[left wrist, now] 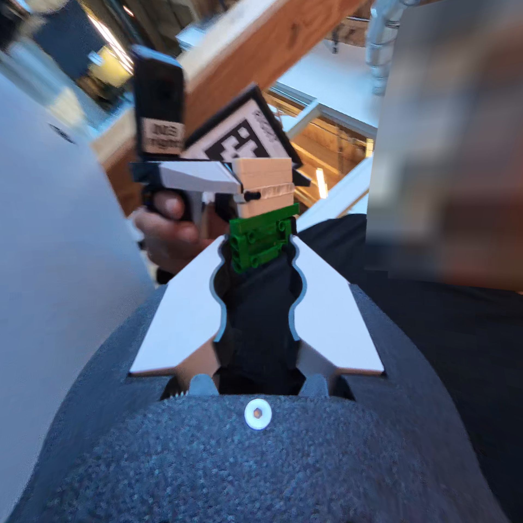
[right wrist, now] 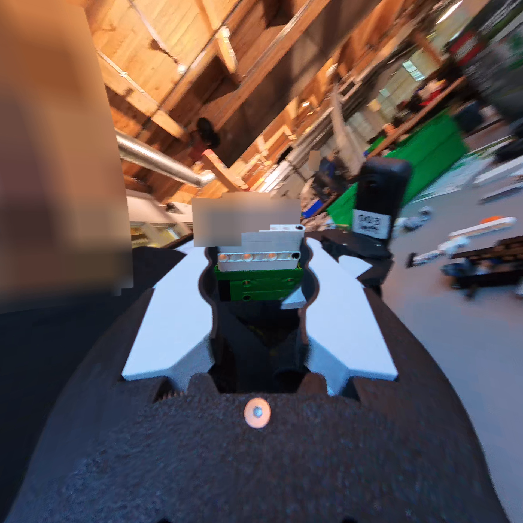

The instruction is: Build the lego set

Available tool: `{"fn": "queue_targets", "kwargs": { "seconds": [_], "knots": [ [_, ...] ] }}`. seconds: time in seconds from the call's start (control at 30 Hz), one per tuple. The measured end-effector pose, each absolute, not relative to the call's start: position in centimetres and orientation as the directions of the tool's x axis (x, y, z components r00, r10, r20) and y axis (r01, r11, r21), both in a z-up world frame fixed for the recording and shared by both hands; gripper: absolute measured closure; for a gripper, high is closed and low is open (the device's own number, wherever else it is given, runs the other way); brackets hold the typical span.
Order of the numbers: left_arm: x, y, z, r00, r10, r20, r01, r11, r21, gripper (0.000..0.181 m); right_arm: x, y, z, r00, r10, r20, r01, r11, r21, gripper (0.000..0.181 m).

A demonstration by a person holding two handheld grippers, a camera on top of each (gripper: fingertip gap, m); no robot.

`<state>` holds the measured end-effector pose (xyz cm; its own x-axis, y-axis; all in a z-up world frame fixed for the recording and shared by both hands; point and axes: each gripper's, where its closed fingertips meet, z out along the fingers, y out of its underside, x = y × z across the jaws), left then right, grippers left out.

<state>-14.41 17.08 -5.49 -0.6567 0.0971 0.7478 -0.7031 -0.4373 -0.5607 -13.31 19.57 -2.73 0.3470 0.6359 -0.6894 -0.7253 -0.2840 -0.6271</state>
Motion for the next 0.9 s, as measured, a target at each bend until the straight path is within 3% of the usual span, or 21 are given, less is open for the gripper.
{"fn": "queue_targets", "kwargs": {
  "seconds": [0.03,0.13,0.2,0.3,0.37,0.57,0.63,0.9],
  "knots": [
    [-13.7,17.7,-5.9,-0.663,0.018,0.748,-0.673,-0.453,-0.585,0.139,-12.4,19.5,-2.8,0.411,0.594,-0.691,-0.715,-0.261,-0.649,0.123],
    [-12.0,19.1,-7.7,-0.676,-0.281,0.682,-0.561,-0.403,-0.723,0.125,-8.8,19.1,-4.8,0.650,0.309,-0.694,-0.632,-0.288,-0.720,0.123],
    [-11.3,19.8,-8.4,-0.665,-0.424,0.615,-0.502,-0.356,-0.788,0.127,-5.9,17.9,-7.1,0.831,0.045,-0.555,-0.498,-0.383,-0.778,0.123],
    [-11.1,19.8,-8.6,-0.663,-0.510,0.548,-0.463,-0.297,-0.835,0.130,-2.5,14.8,-10.3,0.930,-0.256,-0.265,-0.368,-0.609,-0.703,0.123],
    [-11.1,19.5,-8.6,-0.666,-0.521,0.534,-0.456,-0.281,-0.844,0.134,-1.5,13.5,-11.6,0.939,-0.325,-0.112,-0.322,-0.719,-0.616,0.123],
    [-11.6,18.9,-9.4,-0.674,-0.551,0.491,-0.468,-0.195,-0.862,0.135,-1.7,12.7,-16.4,0.968,-0.247,0.053,-0.224,-0.936,-0.271,0.123],
    [-11.7,18.8,-9.6,-0.674,-0.578,0.460,-0.462,-0.157,-0.873,0.135,-1.9,13.1,-17.3,0.976,-0.203,0.075,-0.185,-0.962,-0.202,0.123],
    [-11.2,19.4,-11.1,-0.631,-0.699,0.338,-0.451,-0.024,-0.892,0.135,-1.3,15.4,-19.0,0.983,-0.179,0.052,-0.168,-0.972,-0.165,0.123]
  ]
}}
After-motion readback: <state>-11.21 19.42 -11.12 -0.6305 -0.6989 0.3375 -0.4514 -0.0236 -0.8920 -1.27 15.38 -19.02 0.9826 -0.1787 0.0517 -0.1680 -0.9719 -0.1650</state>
